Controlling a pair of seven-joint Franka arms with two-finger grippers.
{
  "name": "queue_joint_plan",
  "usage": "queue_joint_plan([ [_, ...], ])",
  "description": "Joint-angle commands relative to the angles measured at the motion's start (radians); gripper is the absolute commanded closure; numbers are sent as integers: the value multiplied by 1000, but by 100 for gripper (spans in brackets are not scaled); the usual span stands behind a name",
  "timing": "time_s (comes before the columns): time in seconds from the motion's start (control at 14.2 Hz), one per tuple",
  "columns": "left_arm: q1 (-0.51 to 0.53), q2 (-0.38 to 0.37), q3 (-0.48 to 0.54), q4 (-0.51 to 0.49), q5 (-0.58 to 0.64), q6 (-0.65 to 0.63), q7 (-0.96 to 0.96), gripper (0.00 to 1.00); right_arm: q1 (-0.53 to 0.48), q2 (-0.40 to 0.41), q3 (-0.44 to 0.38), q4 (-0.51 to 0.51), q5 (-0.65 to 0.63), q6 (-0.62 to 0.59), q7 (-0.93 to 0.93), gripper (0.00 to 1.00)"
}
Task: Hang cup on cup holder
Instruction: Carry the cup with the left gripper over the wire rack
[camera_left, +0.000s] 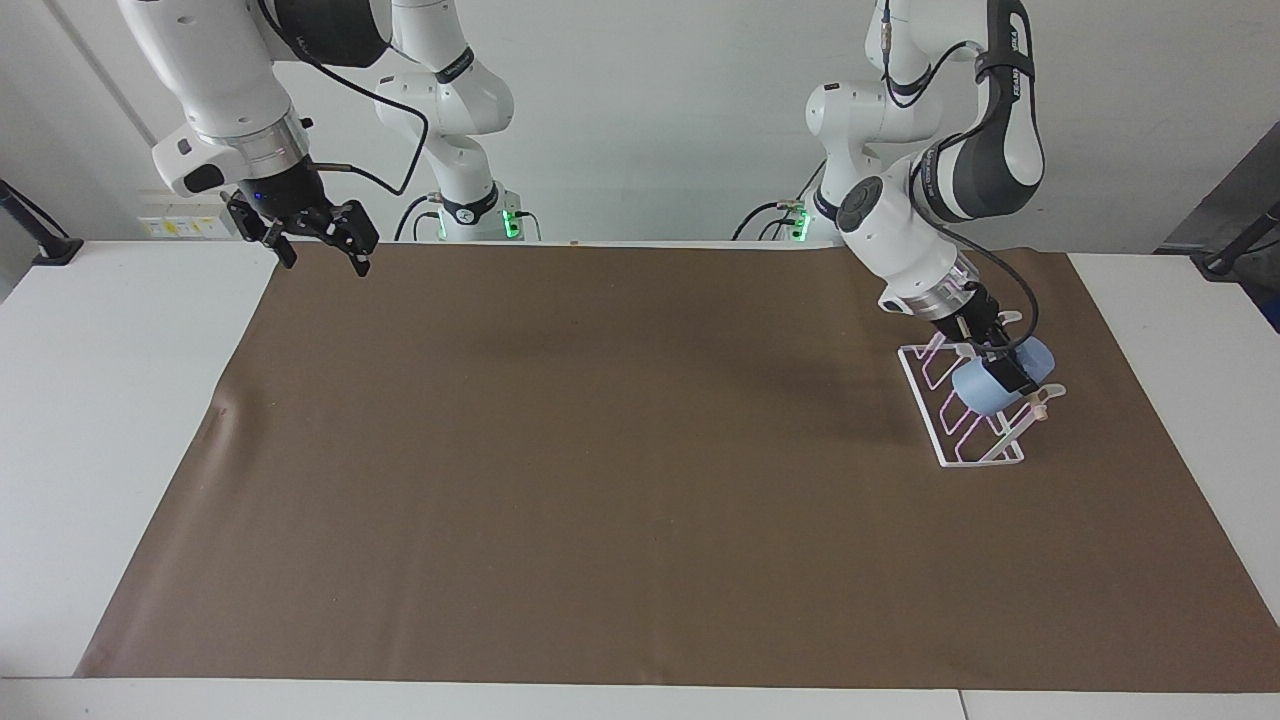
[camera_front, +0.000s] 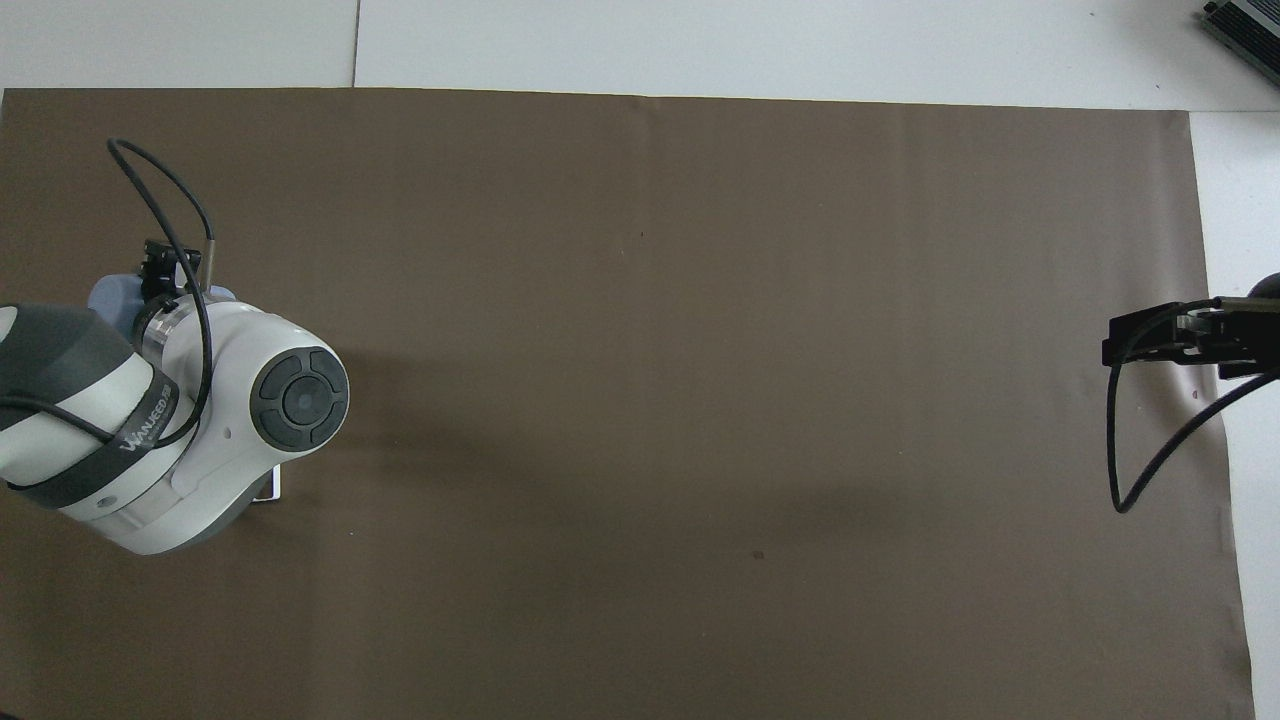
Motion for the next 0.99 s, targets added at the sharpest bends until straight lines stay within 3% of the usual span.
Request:
queue_joint_plan([
  [0.0,19,-35,-3,-66,-14,69,3,100,-15,-30,6,-37,18,10,15,0],
  [0.28,20,-43,-1,-82,-43,82,3,100,-7,-30,6,-36,18,11,20,0],
  [0.35,20,-43,-1,-82,-43,82,5,42,-7,-30,6,-37,18,11,20,0],
  [0.42,20,-43,-1,-79,-45,82,9,0,-7,-30,6,-37,18,11,18,0],
  [0.71,16,-42,-1,-69,-45,64,12,0,-9,-30,6,-37,18,14,17,0],
  [0.92,-10,-31,-9,-4,-113,-45,14,0,-6,-30,6,-37,18,17,18,0],
])
